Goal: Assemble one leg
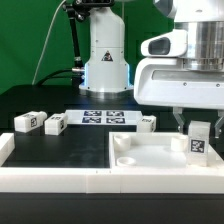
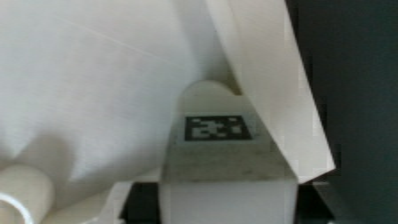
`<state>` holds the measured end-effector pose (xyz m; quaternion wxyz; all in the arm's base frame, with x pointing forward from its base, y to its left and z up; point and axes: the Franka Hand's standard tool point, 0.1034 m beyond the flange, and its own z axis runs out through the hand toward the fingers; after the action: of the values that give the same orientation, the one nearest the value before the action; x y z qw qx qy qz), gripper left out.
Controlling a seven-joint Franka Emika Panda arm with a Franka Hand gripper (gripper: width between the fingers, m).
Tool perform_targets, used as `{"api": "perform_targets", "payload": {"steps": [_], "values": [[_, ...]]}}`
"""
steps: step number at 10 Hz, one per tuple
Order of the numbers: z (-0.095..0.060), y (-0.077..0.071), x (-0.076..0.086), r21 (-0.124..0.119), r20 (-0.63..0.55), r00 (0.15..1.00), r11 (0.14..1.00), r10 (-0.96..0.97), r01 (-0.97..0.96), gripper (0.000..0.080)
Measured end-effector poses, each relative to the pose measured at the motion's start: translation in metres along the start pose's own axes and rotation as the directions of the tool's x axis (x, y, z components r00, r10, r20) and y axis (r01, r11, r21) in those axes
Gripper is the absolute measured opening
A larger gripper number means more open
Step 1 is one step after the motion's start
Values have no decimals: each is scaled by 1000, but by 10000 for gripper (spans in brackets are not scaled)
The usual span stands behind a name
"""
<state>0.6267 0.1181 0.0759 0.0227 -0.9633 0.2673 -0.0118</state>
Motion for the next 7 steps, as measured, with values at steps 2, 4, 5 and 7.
{"api": "perform_targets", "payload": {"steps": [2, 4, 5, 7], "values": [[0, 1, 0, 4, 4, 981, 981, 193, -193, 290], [0, 2, 1, 6, 11, 908, 908, 419, -419, 290], [0, 2, 1, 6, 14, 864, 864, 504, -504, 290], [0, 3, 1, 12, 30, 692, 692, 721, -721, 291]]}}
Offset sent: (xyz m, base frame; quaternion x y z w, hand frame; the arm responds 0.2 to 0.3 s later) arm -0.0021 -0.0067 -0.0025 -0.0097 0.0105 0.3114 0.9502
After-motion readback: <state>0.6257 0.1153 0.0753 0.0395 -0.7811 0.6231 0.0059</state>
